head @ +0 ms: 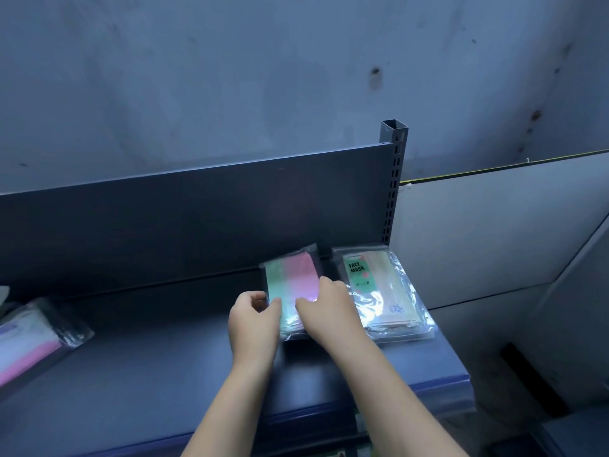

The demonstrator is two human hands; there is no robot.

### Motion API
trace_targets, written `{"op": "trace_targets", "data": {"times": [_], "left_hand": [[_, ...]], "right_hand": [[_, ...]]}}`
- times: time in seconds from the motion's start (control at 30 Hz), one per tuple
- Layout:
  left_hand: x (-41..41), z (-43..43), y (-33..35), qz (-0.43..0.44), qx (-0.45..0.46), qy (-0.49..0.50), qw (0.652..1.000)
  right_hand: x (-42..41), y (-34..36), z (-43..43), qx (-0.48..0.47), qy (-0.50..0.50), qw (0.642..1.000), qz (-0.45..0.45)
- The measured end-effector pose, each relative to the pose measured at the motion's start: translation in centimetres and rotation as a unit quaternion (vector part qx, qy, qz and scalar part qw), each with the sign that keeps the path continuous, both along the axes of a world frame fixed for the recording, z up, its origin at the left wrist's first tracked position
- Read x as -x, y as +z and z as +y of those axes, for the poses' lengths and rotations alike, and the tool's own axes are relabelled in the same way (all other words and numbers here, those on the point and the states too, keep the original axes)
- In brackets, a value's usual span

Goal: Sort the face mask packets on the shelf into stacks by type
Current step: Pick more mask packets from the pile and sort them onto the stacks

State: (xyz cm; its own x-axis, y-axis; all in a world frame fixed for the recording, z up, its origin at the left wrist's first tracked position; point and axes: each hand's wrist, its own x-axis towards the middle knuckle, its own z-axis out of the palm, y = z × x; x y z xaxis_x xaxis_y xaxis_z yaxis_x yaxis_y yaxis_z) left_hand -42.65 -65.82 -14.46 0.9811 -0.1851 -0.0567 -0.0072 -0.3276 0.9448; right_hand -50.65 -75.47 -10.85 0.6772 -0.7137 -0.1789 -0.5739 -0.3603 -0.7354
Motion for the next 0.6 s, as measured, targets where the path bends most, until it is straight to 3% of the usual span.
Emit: {"op": "trace_targets", "data": {"times": [0.17,0.43,0.6], "left_hand": [[-0.4,0.5,-0.3,-0.052,-0.094,-0.041,0.993],[-0.5,1.0,-0.5,-0.113,-0.211,-0.082,0.967],[-0.9,1.7,-0.4,-0.123,-0.229,-0.105,0.960]], "right_hand": [[-0.5,-0.7,0.8,0.048,0.007,0.997,0.062],[-0.9,-1.2,1.0,0.085,0.022,0.992,0.089],[-1.2,-1.5,1.5,0.123,0.036,0.985,0.120]]}}
